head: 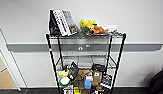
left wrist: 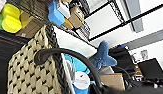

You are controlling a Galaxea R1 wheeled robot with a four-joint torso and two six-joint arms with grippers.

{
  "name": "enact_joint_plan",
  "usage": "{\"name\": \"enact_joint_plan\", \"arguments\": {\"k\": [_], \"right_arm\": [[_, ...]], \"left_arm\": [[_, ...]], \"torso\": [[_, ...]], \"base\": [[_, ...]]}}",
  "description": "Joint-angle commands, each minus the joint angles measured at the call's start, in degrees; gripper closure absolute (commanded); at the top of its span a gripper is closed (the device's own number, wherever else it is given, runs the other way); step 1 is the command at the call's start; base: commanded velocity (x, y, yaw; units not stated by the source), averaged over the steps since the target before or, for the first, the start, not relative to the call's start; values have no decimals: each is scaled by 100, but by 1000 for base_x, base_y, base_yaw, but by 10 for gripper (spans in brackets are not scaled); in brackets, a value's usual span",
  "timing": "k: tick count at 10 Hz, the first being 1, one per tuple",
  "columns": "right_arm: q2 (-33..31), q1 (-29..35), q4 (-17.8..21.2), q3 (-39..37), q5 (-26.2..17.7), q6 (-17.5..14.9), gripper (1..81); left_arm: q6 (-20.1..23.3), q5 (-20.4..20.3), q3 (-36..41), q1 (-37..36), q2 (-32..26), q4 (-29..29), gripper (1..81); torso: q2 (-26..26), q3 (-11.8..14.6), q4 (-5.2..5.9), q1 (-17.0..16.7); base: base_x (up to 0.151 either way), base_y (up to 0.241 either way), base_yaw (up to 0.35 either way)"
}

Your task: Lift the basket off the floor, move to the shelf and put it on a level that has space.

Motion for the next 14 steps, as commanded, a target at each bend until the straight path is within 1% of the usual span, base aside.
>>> {"name": "enact_joint_plan", "arguments": {"k": [1, 14], "right_arm": [[-89, 842, -15, 601, 423, 38, 811], [-177, 860, -15, 786, 458, 29, 811]], "left_arm": [[2, -207, 549, -687, -200, 271, 811], [2, -286, 761, -687, -279, 341, 811]], "torso": [[0, 0, 0, 0], [0, 0, 0, -2]], "base": [[122, 0, 0], [118, 0, 0]]}}
